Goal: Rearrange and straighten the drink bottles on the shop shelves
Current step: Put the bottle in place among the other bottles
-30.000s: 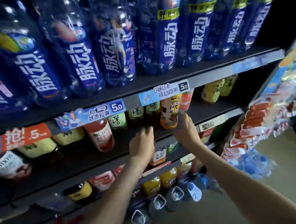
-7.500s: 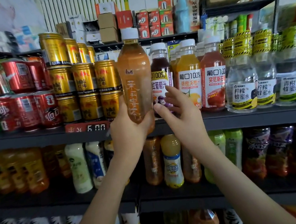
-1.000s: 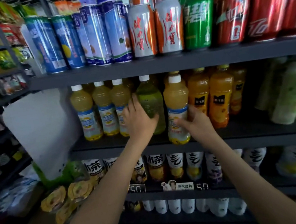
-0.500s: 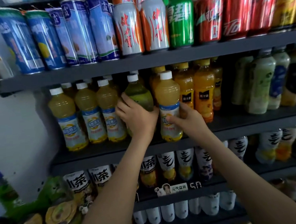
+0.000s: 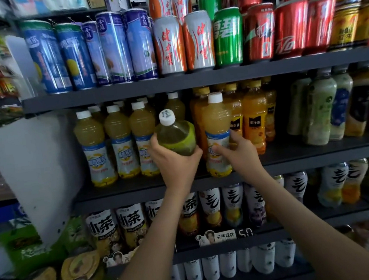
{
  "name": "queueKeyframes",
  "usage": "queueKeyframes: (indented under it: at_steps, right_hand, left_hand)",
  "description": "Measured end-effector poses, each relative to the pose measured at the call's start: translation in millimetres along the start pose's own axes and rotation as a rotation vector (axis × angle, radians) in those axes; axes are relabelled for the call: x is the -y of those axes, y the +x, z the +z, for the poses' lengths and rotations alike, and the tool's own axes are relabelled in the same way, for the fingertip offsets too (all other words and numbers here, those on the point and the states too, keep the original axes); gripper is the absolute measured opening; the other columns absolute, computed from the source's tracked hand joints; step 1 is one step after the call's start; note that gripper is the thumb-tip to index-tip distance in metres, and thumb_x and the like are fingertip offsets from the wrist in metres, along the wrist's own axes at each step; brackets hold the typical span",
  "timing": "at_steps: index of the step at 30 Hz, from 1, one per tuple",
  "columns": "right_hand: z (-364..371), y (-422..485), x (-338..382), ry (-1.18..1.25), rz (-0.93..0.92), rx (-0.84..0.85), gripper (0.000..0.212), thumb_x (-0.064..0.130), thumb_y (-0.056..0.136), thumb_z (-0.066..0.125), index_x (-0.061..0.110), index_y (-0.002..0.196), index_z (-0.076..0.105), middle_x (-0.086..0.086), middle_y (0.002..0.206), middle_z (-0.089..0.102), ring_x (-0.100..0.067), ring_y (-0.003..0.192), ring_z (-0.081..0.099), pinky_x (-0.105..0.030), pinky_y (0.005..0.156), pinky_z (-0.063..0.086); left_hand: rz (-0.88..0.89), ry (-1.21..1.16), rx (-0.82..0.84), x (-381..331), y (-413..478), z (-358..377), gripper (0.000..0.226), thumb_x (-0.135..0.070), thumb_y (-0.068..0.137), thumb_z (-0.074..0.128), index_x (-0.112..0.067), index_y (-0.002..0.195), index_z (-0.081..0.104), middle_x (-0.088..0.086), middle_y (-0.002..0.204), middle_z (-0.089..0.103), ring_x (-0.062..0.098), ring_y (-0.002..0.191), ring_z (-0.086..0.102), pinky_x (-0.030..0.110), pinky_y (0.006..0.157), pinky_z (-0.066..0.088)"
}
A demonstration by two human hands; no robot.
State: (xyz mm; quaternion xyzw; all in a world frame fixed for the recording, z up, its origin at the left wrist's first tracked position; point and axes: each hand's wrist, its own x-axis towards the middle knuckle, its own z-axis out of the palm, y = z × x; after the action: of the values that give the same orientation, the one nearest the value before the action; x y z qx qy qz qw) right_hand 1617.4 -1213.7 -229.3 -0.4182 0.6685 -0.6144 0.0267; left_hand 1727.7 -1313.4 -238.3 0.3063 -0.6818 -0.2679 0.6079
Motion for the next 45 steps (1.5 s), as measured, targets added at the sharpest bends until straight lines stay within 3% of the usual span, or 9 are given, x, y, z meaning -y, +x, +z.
queueKeyframes:
  at_steps: [3,7,17,23,29,32,36,39,45]
  right_hand:
    - [4.8,0.6,4.4,-0.066,-0.003,0.014,0.046,0.022,0.086,0.068,0.019,0.128,0.051,0.01,0.104,0.06,-0.003,0.094,0.058,-0.004,0.066,0.044]
    - [18.6,3.5,4.6,-0.092,0.033,-0.021,0.06,0.022,0.086,0.068,0.011,0.136,0.038,0.0,0.12,0.055,-0.01,0.106,0.053,-0.021,0.081,0.045]
    - [78.7,23.1,14.6,-0.123,0.047,0.082,0.057,0.022,0.09,0.062,0.012,0.138,0.032,-0.009,0.13,0.054,-0.025,0.118,0.053,-0.033,0.09,0.046]
    - [89.3,44.8,18.8,-0.131,0.14,0.129,0.053,0.021,0.085,0.069,0.008,0.129,0.042,-0.011,0.122,0.059,-0.026,0.111,0.057,-0.026,0.077,0.043]
    - [100.7,35.6,22.7,-0.125,0.205,0.097,0.06,0.025,0.086,0.068,0.004,0.132,0.038,-0.015,0.127,0.055,-0.03,0.114,0.056,-0.03,0.082,0.046]
    - [95.2,-0.3,32.8,-0.038,0.126,0.059,0.06,0.031,0.09,0.063,0.009,0.138,0.036,-0.004,0.126,0.053,-0.018,0.115,0.052,-0.026,0.085,0.042]
    - [79.2,-57.0,43.7,0.238,0.178,0.434,0.067,0.053,0.08,0.065,0.022,0.135,0.042,0.006,0.121,0.057,-0.013,0.114,0.056,-0.032,0.094,0.049]
    - [71.9,-84.4,45.6,0.188,0.245,0.674,0.089,0.061,0.067,0.073,0.028,0.139,0.032,0.013,0.126,0.054,-0.006,0.114,0.056,-0.03,0.093,0.051]
    - [55.0,-109.5,27.1,0.293,0.484,0.465,0.077,0.04,0.068,0.082,0.023,0.13,0.04,-0.001,0.122,0.06,-0.015,0.104,0.064,-0.037,0.085,0.056]
  left_hand:
    - [-0.113,-0.125,0.025,2.3,0.6,-24.0,0.106,-0.022,0.061,0.085,-0.018,0.139,0.014,0.005,0.134,0.028,0.014,0.119,0.038,0.024,0.094,0.04]
    - [-0.125,-0.186,0.006,6.6,-1.6,-66.8,0.099,-0.016,0.064,0.085,-0.026,0.135,0.016,0.002,0.132,0.033,0.012,0.117,0.043,0.015,0.089,0.041]
    - [-0.266,-0.126,0.105,-6.4,12.3,-124.5,0.104,-0.029,0.063,0.084,-0.04,0.14,0.014,-0.003,0.14,0.036,0.017,0.124,0.044,0.043,0.102,0.044]
    - [-0.312,-0.026,0.155,-14.5,21.5,-131.2,0.105,-0.03,0.067,0.082,-0.034,0.147,0.015,-0.001,0.143,0.03,0.008,0.116,0.036,0.029,0.093,0.035]
    - [-0.376,-0.002,0.197,-6.7,13.4,-138.9,0.101,-0.037,0.059,0.083,-0.037,0.142,0.023,-0.002,0.14,0.036,0.018,0.12,0.045,0.037,0.094,0.045]
    - [-0.415,0.03,0.241,0.4,6.2,-144.9,0.101,-0.038,0.06,0.082,-0.039,0.141,0.022,-0.001,0.138,0.037,0.019,0.118,0.046,0.041,0.096,0.046]
    - [-0.485,0.037,0.295,5.8,-1.2,-144.7,0.103,-0.047,0.055,0.08,-0.04,0.141,0.022,0.0,0.133,0.042,0.02,0.114,0.05,0.043,0.093,0.048]
    - [-0.55,0.001,0.37,2.9,-10.8,-136.7,0.108,-0.054,0.045,0.076,-0.04,0.139,0.024,-0.002,0.13,0.047,0.019,0.114,0.051,0.045,0.094,0.048]
    - [-0.638,-0.165,0.634,-8.7,-21.2,-124.3,0.072,-0.043,0.065,0.082,-0.03,0.126,0.047,-0.013,0.108,0.06,0.007,0.099,0.059,0.032,0.084,0.052]
